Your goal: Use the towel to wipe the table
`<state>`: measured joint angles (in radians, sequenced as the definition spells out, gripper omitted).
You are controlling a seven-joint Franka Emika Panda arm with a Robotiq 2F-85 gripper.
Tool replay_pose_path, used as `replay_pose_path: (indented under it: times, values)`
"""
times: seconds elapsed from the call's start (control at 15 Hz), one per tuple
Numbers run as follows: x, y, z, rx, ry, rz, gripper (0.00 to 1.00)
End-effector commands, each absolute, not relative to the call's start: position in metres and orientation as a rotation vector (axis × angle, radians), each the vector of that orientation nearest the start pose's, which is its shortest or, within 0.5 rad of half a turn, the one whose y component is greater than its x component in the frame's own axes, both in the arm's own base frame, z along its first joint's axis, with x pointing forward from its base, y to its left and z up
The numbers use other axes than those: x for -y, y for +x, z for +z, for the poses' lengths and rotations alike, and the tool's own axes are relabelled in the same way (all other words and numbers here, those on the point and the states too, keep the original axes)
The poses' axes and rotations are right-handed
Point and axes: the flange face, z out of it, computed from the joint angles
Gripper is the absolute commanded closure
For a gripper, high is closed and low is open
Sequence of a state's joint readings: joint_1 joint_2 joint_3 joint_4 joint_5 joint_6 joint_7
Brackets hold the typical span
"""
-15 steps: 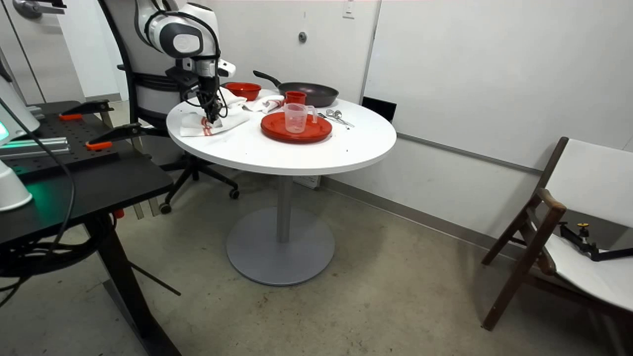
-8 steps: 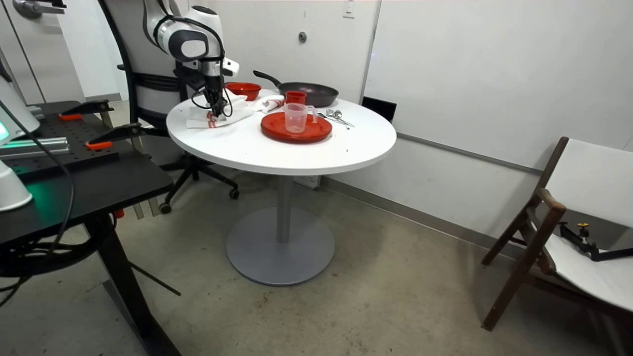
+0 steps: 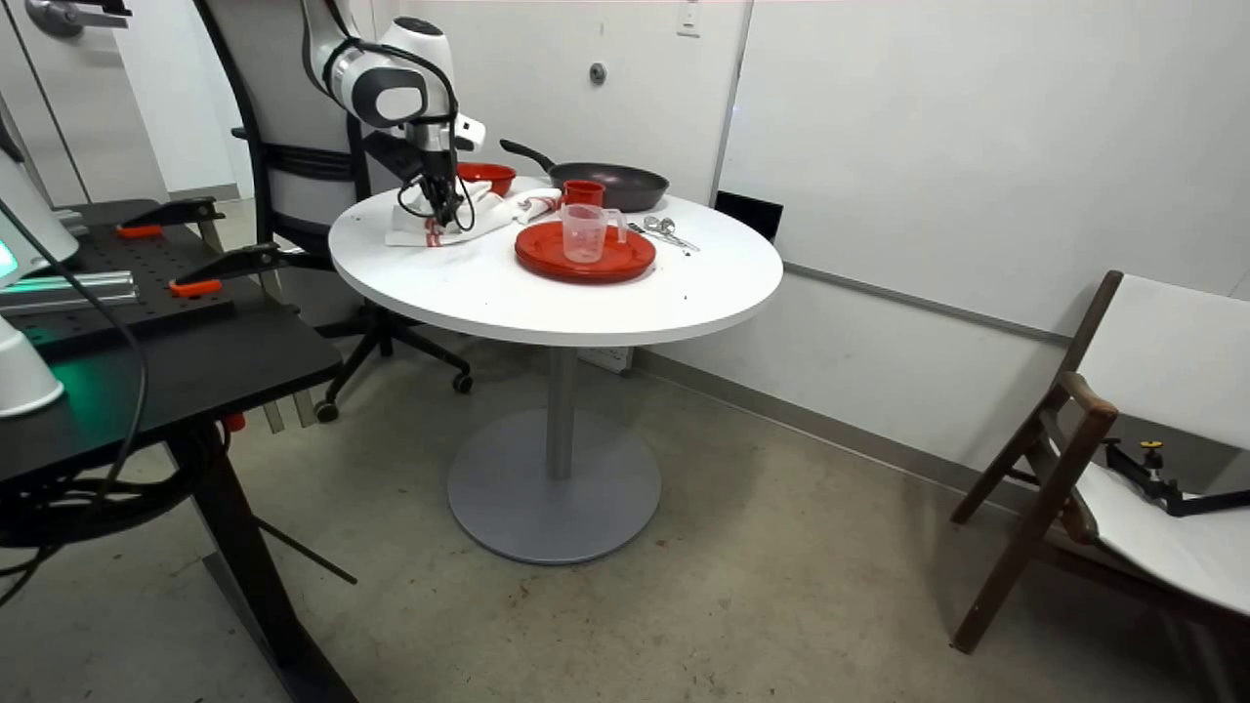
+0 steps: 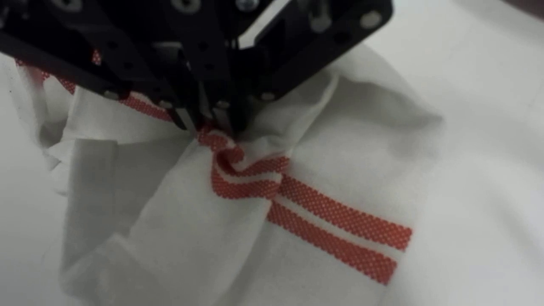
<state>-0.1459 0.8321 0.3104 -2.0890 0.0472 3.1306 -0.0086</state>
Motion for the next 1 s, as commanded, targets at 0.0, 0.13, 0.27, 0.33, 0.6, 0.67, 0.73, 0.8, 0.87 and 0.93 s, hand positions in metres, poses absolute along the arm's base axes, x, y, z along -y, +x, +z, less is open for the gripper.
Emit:
replay_pose_path:
  times: [0.0, 0.13, 0.27, 0.33, 0.6, 0.67, 0.73, 0.8, 0.87, 0.93]
  values:
    - [-0.077, 0.574, 0.059, 0.087, -2.928, -0.347, 0.97]
    - [-0.061, 0.576, 0.06, 0.133, -2.967, -0.338, 0.97]
    - [-0.047, 0.574, 0.06, 0.162, -2.998, -0.327, 0.97]
    - [-0.042, 0.572, 0.059, 0.166, -3.007, -0.325, 0.97]
    - [-0.039, 0.569, 0.058, 0.17, -3.02, -0.312, 0.97]
    - [-0.04, 0.568, 0.06, 0.171, -3.02, -0.312, 0.97]
    - [-0.04, 0.567, 0.06, 0.171, -3.021, -0.312, 0.97]
    - [-0.041, 0.566, 0.063, 0.173, -3.024, -0.301, 0.97]
    - [-0.042, 0.565, 0.067, 0.176, -3.02, -0.304, 0.64]
    - [-0.041, 0.562, 0.075, 0.167, -3.024, -0.306, 0.62]
